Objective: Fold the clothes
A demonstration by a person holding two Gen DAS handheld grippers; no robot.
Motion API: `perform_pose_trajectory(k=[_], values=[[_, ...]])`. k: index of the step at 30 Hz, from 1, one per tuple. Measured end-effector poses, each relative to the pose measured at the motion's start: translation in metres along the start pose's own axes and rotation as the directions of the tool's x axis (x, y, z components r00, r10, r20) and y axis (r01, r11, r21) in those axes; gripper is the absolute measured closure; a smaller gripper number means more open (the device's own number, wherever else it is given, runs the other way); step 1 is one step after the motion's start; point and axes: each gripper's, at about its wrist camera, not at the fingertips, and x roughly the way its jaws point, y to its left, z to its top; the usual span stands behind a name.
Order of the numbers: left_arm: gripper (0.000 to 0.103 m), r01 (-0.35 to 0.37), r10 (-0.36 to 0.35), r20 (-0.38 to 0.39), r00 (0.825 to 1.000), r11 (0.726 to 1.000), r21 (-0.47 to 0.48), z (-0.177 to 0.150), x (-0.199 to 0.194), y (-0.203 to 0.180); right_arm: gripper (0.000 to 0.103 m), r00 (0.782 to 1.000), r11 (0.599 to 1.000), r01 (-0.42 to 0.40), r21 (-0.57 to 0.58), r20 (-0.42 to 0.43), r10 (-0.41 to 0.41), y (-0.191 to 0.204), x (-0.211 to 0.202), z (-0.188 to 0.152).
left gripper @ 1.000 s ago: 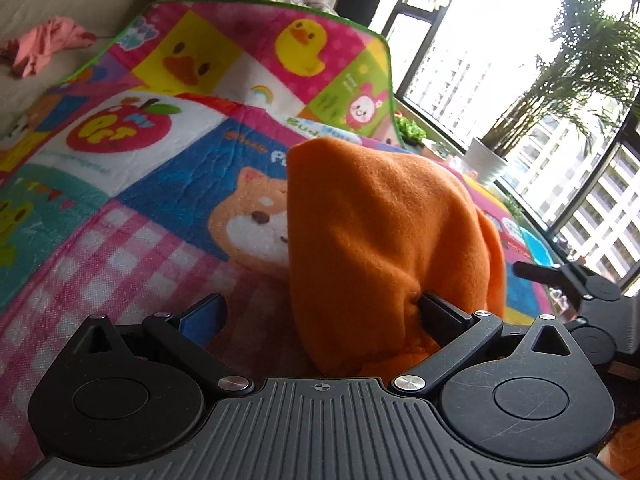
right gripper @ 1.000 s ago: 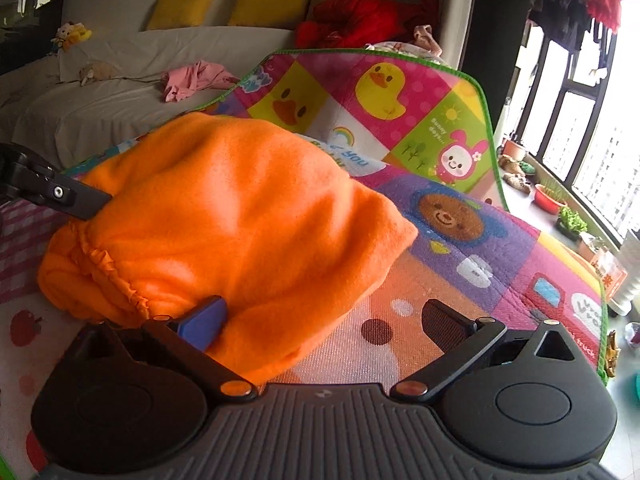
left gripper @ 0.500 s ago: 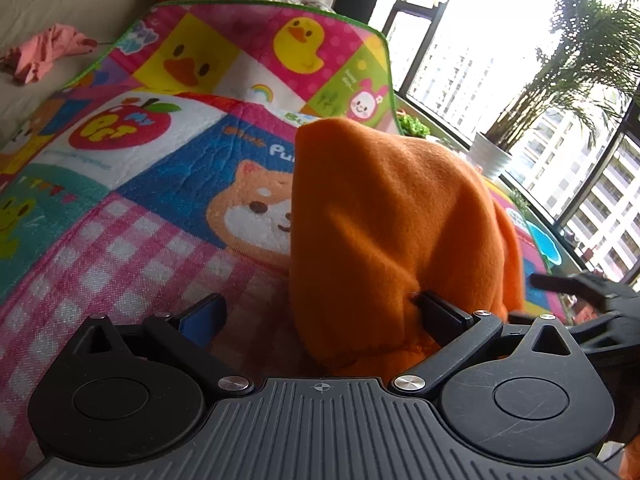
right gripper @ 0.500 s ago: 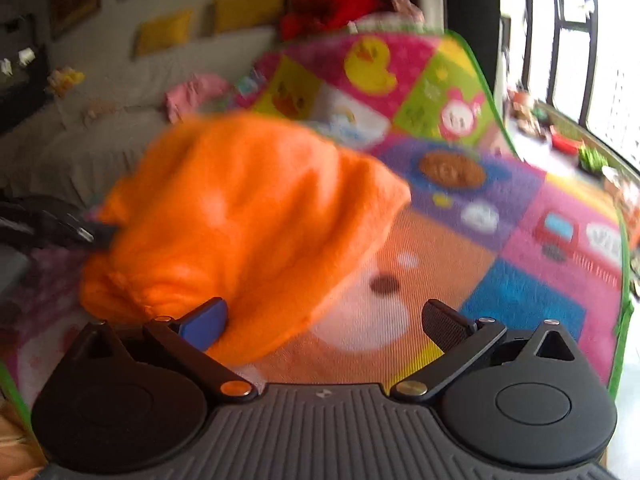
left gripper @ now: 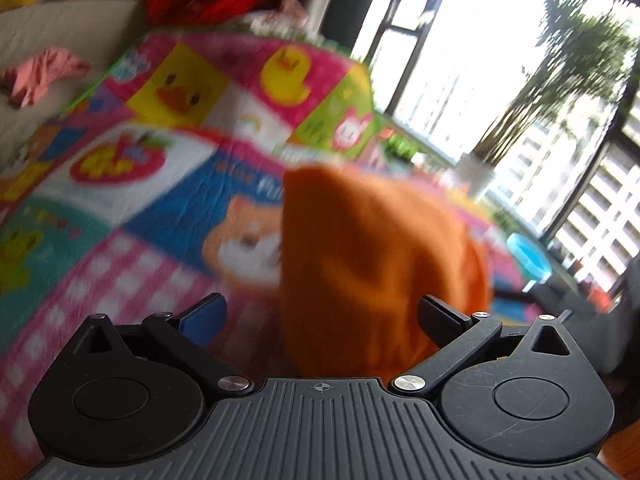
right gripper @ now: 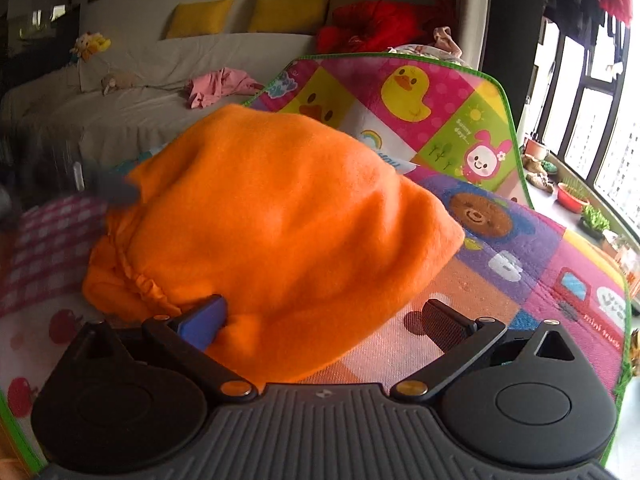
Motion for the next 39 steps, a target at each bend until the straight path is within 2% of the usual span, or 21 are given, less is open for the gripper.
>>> perform_pose_trajectory(k=[3, 7, 10, 14, 17, 19, 20, 22, 23, 25, 30, 32, 35, 37, 39], values=[[0.000, 0.012, -0.013, 0.028, 1.000, 0.999, 0.030, 0.011, 0.001, -0.008, 0.000, 1.000, 1.000, 0.000, 0.011, 0.001, 0.000, 0.000, -0.001, -0.003], [0.000, -0.089, 0.093, -0.050, 0.994, 0.993, 0.081, 0.006, 0.033, -0.011, 0.000, 1.000, 1.000, 0.013, -0.020, 0.000, -0.013, -0.003, -0.006, -0.007], [0.000, -0.088, 0.092, -0.068, 0.993, 0.994, 0.064, -0.004, 0.041, -0.004, 0.000, 1.000, 1.000, 0.014, -0.013, 0.004, -0.014, -0.011, -0.015, -0.006], [0.000, -0.096, 0.098, -0.064, 0.993, 0.995, 0.037, -0.007, 0.039, 0.005, 0.000, 0.996, 1.000, -0.004, 0.027, 0.088, 0.001, -0.027, -0.029, 0.008], [0.000, -0.095, 0.096, -0.063, 0.993, 0.995, 0.028, -0.008, 0.038, 0.008, 0.000, 0.988, 0.990, 0.083, 0.110, 0.124, -0.097, -0.042, -0.018, 0.022], [0.000, -0.092, 0.093, -0.062, 0.994, 0.996, 0.017, -0.009, 0.039, 0.009, 0.000, 0.983, 0.974, 0.130, 0.186, 0.102, -0.151, -0.056, 0.000, 0.030], [0.000, -0.089, 0.090, -0.063, 0.994, 0.996, 0.011, -0.009, 0.040, 0.010, 0.000, 0.984, 0.968, 0.150, 0.199, 0.063, -0.165, -0.060, 0.014, 0.032], [0.000, -0.083, 0.082, -0.067, 0.994, 0.997, -0.002, -0.010, 0.040, 0.012, 0.000, 0.983, 0.965, 0.182, 0.188, -0.024, -0.181, -0.065, 0.043, 0.033], [0.000, -0.078, 0.077, -0.071, 0.995, 0.997, -0.008, -0.010, 0.040, 0.013, 0.000, 0.984, 0.970, 0.179, 0.167, -0.035, -0.176, -0.063, 0.052, 0.030], [0.000, -0.080, 0.079, -0.071, 0.994, 0.997, -0.007, -0.010, 0.040, 0.012, 0.000, 0.984, 0.975, 0.179, 0.135, -0.027, -0.177, -0.059, 0.060, 0.025], [0.000, -0.080, 0.080, -0.072, 0.994, 0.997, -0.009, -0.011, 0.039, 0.010, 0.000, 0.975, 0.973, 0.220, 0.070, -0.010, -0.220, -0.053, 0.043, 0.022], [0.000, -0.082, 0.080, -0.071, 0.994, 0.997, -0.015, -0.012, 0.039, 0.011, 0.000, 0.979, 0.976, 0.205, 0.080, 0.003, -0.205, -0.052, 0.030, 0.022], [0.000, -0.080, 0.078, -0.072, 0.994, 0.996, -0.027, -0.012, 0.039, 0.013, 0.000, 0.994, 0.990, 0.053, 0.127, 0.086, -0.064, -0.048, -0.003, 0.020], [0.000, -0.078, 0.076, -0.075, 0.994, 0.996, -0.034, -0.011, 0.040, 0.014, 0.000, 0.990, 0.993, -0.055, 0.102, 0.135, 0.041, -0.041, -0.018, 0.021], [0.000, -0.079, 0.077, -0.073, 0.994, 0.996, -0.031, -0.010, 0.040, 0.011, 0.000, 0.987, 0.996, -0.088, 0.029, 0.141, 0.083, -0.026, -0.023, 0.020]])
